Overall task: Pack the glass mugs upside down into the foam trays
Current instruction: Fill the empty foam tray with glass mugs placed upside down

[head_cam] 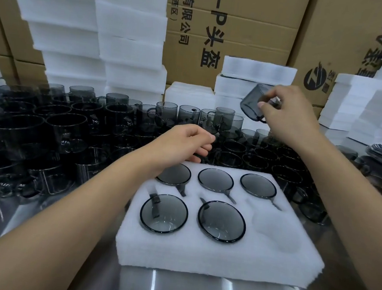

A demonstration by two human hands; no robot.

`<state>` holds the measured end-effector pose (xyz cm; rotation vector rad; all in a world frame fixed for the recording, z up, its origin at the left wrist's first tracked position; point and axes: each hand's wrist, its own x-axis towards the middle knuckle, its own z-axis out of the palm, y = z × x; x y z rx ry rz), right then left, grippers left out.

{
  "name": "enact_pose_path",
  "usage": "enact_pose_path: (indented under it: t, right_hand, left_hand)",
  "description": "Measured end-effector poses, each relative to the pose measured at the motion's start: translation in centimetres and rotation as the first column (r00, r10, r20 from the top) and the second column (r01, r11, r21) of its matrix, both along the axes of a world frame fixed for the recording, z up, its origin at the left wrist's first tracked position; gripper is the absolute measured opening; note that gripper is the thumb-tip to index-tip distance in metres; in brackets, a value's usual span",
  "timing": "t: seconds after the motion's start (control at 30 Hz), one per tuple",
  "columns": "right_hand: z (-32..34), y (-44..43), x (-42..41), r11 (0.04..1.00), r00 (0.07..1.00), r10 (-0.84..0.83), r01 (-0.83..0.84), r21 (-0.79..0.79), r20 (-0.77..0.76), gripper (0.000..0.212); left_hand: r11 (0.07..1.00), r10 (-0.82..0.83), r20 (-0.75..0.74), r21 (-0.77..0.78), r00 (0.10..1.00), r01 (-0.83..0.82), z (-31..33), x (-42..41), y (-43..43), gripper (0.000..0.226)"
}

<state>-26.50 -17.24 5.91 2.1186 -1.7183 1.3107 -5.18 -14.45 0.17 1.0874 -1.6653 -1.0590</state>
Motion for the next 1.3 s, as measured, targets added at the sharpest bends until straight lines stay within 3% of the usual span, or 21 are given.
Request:
enact_pose_path:
  t: [0.1, 0.27, 0.4, 0.53, 0.67, 0.87, 1.1, 1.3]
  right_hand:
    - [-1.0, 2.3, 2.0, 0.977, 0.977, 0.196, -0.188, -0.096, 0.083, 0.004]
    - [-4.1, 3.6, 3.1, 0.902, 0.912, 0.373, -0.399, -0.163, -0.171, 0.006]
    - [-5.6, 3.8, 2.9, 0.854, 0.83, 0.48, -0.517, -0.068, -0.282, 0.008]
    - [-5.5, 4.0, 3.0, 0.835, 0.817, 0.513, -0.546, -0.068, -0.264, 0.015]
    - [-5.3, 4.3, 3.2, 0.842, 0.827, 0.523, -0.539, -0.025, -0.207, 0.039]
    - [-5.5, 4.4, 3.2, 0.856, 0.843, 0.499, -0.515, -0.033, -0.199, 0.07]
    - [-5.4, 4.3, 3.2, 0.868, 0.845, 0.46, -0.493, -0.064, -0.272, 0.071]
    - [-5.7, 4.2, 3.1, 0.892, 0.878, 0.438, -0.451, -0.025, -0.193, 0.073]
  left_hand:
    - [1.0, -0.005, -0.05, 0.013, 0.999, 0.006, 0.1, 0.0, 0.0, 0.015]
    - [0.998, -0.025, -0.179, 0.055, 0.984, 0.035, 0.5, 0.0, 0.0, 0.032]
    - [0.996, -0.028, -0.178, 0.081, 0.984, 0.043, 0.5, 0.0, 0.0, 0.031]
    - [0.996, -0.026, -0.177, 0.083, 0.984, 0.041, 0.4, 0.0, 0.0, 0.021]
    - [0.996, -0.048, -0.178, 0.061, 0.983, 0.06, 0.4, 0.0, 0.1, 0.021]
    - [0.988, -0.055, -0.221, 0.126, 0.974, 0.085, 0.8, 0.1, 0.2, 0.041]
    - [0.985, -0.043, -0.229, 0.156, 0.973, 0.08, 1.1, 0.1, 0.5, 0.051]
    - [0.987, -0.048, -0.215, 0.138, 0.975, 0.079, 1.1, 0.1, 0.6, 0.049]
